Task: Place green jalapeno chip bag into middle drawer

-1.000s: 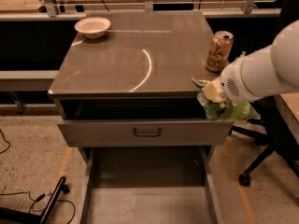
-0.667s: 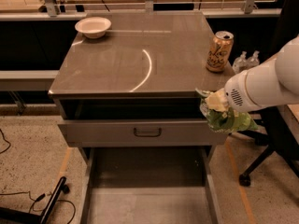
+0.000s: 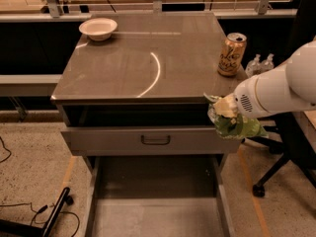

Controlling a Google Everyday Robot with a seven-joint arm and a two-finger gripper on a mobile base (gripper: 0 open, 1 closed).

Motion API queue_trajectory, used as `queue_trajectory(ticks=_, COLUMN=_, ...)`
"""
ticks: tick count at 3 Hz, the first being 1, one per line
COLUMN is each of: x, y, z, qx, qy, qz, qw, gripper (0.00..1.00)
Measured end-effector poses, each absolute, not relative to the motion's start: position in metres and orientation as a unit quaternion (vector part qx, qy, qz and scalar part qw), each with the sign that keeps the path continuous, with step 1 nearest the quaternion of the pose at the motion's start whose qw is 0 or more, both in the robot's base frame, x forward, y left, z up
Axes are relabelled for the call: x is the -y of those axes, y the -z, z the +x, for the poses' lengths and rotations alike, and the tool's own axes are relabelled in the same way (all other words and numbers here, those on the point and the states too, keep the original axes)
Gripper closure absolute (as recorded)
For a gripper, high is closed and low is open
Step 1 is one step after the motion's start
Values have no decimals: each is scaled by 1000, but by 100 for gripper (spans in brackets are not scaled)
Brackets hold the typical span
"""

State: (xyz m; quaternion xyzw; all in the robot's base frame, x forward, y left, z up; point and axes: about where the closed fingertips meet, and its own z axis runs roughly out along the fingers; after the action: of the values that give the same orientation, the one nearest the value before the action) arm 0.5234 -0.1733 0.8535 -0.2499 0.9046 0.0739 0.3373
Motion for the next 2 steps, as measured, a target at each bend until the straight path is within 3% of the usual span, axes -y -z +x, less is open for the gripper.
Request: queue_trajectory(ticks=2, x=186, y=-760, z=501, qx=-918, qy=-112, qz=-209, qw=317, gripper=100)
